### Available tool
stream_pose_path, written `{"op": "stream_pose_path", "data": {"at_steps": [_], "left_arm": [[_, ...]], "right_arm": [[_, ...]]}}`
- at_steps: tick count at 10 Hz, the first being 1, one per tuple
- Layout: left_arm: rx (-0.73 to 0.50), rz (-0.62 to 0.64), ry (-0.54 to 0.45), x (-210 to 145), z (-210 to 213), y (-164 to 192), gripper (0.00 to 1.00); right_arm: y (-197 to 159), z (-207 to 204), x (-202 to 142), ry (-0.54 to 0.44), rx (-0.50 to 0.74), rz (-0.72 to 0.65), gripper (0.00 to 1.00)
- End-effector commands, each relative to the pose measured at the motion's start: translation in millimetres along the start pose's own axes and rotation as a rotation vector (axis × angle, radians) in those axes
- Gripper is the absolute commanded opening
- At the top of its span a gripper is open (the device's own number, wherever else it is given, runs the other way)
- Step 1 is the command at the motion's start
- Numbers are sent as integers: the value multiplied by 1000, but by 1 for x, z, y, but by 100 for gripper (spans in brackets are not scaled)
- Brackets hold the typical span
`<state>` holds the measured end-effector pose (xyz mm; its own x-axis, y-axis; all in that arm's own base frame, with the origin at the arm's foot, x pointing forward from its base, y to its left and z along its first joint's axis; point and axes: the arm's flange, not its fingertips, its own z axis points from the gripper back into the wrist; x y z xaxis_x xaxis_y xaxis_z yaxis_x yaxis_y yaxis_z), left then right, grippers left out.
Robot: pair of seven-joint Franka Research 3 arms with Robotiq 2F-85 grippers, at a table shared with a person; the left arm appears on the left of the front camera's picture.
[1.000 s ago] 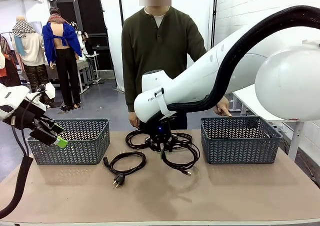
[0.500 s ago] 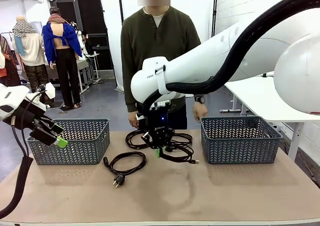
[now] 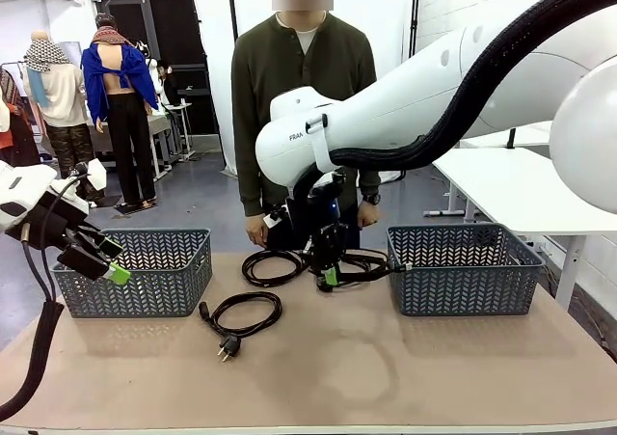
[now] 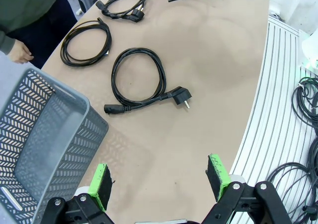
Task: Organize the cables according to human instructions.
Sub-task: Pick up a bundle of cables and place it in the basket indicated by the human.
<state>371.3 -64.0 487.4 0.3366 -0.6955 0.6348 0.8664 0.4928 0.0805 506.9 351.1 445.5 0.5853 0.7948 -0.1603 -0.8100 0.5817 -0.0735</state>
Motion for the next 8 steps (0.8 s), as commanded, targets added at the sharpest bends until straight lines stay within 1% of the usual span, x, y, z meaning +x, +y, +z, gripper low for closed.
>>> {"op": "stream_pose_path", "data": {"at_steps": [1, 2, 8], "left_arm": [[-18, -13, -15, -2, 0, 4, 100], [-18, -13, -15, -2, 0, 4, 100], [-18, -13, -15, -2, 0, 4, 100]], "right_arm": [[0, -9, -8, -108, 61, -7, 0], [0, 0, 0, 0, 0, 0, 0], [0, 0, 0, 0, 0, 0, 0]]}}
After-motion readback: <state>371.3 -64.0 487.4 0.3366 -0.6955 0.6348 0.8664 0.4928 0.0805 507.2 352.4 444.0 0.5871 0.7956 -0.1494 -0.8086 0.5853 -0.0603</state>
